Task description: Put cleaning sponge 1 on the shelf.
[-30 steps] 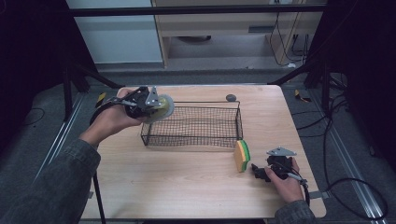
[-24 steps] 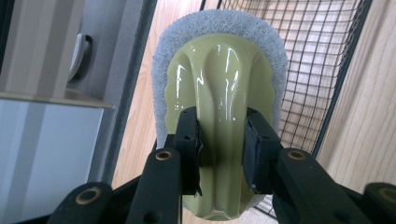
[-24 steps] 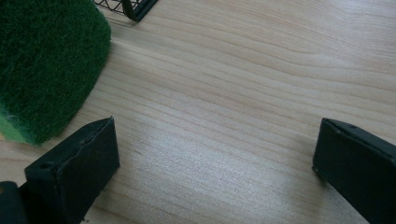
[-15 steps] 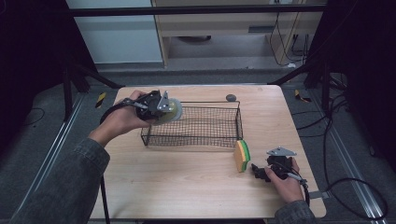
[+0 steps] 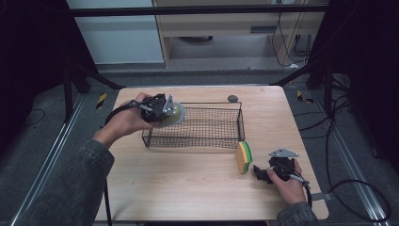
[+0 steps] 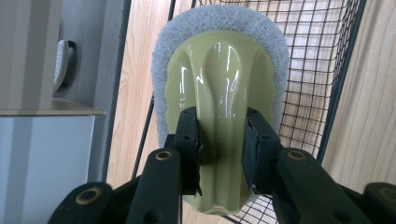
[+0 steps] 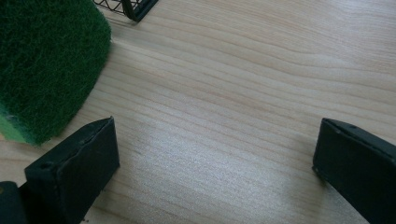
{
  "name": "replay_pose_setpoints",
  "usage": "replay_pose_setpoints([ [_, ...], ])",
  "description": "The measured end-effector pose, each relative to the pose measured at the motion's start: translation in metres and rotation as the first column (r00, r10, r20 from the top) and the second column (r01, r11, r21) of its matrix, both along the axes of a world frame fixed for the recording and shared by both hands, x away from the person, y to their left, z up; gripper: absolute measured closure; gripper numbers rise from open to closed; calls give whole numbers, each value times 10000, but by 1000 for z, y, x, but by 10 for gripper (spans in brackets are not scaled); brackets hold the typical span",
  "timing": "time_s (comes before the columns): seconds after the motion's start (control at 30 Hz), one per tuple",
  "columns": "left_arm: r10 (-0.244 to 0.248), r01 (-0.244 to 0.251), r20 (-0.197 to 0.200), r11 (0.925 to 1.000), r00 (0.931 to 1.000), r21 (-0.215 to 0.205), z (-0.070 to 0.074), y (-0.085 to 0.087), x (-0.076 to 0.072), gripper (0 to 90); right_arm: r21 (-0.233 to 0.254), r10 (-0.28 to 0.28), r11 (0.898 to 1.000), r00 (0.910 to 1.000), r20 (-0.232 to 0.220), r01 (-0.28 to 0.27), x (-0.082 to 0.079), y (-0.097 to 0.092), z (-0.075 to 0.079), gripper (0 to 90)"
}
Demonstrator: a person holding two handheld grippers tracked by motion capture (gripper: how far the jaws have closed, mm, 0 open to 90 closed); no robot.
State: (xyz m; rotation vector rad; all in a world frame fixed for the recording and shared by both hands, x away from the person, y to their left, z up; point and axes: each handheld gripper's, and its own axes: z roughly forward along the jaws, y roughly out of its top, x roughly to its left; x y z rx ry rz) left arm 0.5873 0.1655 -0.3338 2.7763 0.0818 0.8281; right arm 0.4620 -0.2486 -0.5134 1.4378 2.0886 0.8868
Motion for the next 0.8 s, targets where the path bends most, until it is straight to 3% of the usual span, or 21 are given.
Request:
replay_pose_setpoints([
  [0.33,-35,36,-146,10000,9999,31,-5,-3,2,698,-3,2,10000,10000,-1,-2,0,0,0,5],
  [0.8,-75,86,-280,9991,9996,410,-12,-1,2,698,-3,2,10000,10000,1,-2,0,0,0,5],
])
